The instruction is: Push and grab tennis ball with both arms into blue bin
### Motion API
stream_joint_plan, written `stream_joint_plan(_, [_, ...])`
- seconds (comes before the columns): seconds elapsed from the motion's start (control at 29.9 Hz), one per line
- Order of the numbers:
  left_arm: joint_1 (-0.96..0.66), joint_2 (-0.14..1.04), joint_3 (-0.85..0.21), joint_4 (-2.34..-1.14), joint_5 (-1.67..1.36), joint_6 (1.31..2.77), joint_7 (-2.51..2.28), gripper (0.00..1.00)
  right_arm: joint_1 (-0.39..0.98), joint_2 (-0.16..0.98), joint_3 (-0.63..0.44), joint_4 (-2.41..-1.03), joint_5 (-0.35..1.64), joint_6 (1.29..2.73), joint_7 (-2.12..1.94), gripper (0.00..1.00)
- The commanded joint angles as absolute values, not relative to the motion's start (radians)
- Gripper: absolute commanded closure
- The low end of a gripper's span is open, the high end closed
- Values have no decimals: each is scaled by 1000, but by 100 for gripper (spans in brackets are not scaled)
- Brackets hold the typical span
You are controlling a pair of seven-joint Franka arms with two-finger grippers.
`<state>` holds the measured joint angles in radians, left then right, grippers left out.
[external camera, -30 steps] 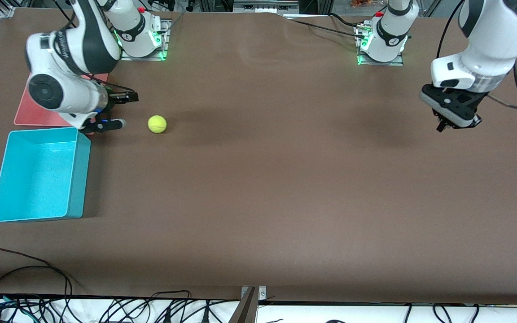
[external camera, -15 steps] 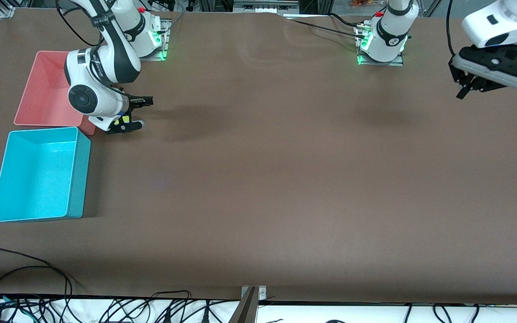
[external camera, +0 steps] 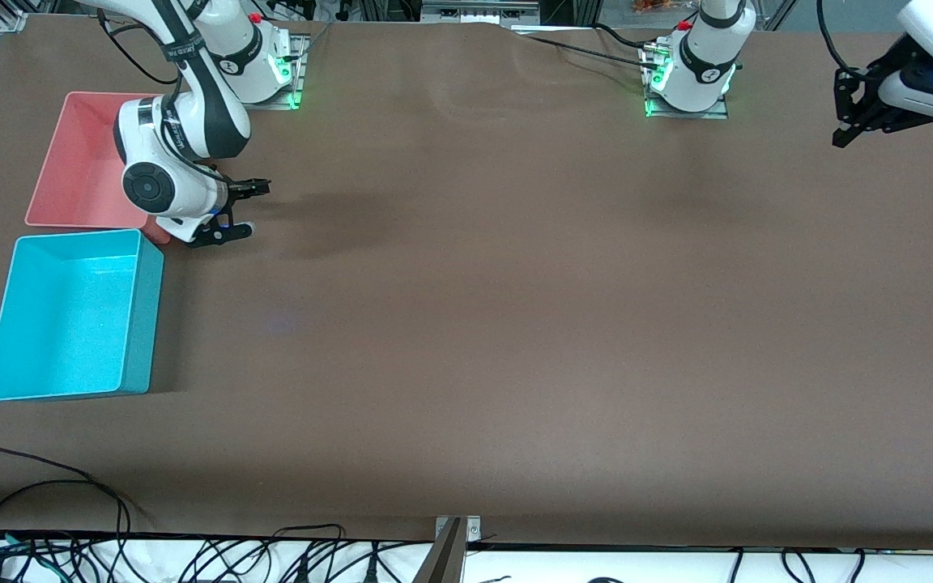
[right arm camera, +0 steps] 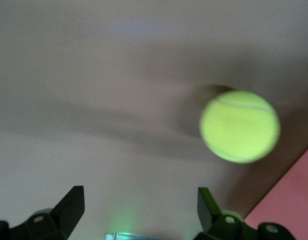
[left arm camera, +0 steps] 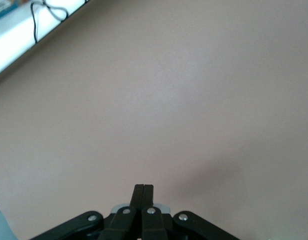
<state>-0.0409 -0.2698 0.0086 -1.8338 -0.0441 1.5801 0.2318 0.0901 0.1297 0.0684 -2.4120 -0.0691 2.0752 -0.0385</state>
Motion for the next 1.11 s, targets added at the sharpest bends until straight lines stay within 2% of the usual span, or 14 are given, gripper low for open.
stream_joint_plan(0.0, [-48,-242,8,-1793,-61,1551,204,100,61,143,67,-2408,-170,2100,-49,0])
stream_joint_plan(0.03, [-48,-242,8,-1793,-60,1551,204,98,55,144,67,-2408,-179,2105,-49,0])
stream_joint_plan(0.1, [-48,-241,8,-1793,-58,1551,204,85,55,155,67,-2408,-210,2118,-49,0])
stream_joint_plan(0.2, [-48,-241,8,-1795,-58,1551,206,56,52,176,66,-2408,-261,2147,-49,0])
stream_joint_plan(0.23, [-48,-241,8,-1796,-58,1551,206,39,46,184,63,-2408,-268,2163,-49,0])
stream_joint_plan(0.27, [-48,-241,8,-1798,-58,1551,210,8,41,190,57,-2408,-270,2178,-49,0])
stream_joint_plan(0.3, [-46,-242,8,-1798,-58,1549,215,0,41,198,55,-2408,-271,2192,-49,0])
stream_joint_plan(0.6, [-46,-242,11,-1793,-58,1545,213,0,34,230,41,-2404,-341,2250,-51,0])
stream_joint_plan(1.07, [-46,-210,12,-1796,-52,1522,206,0,32,239,25,-2399,-399,2258,-51,0])
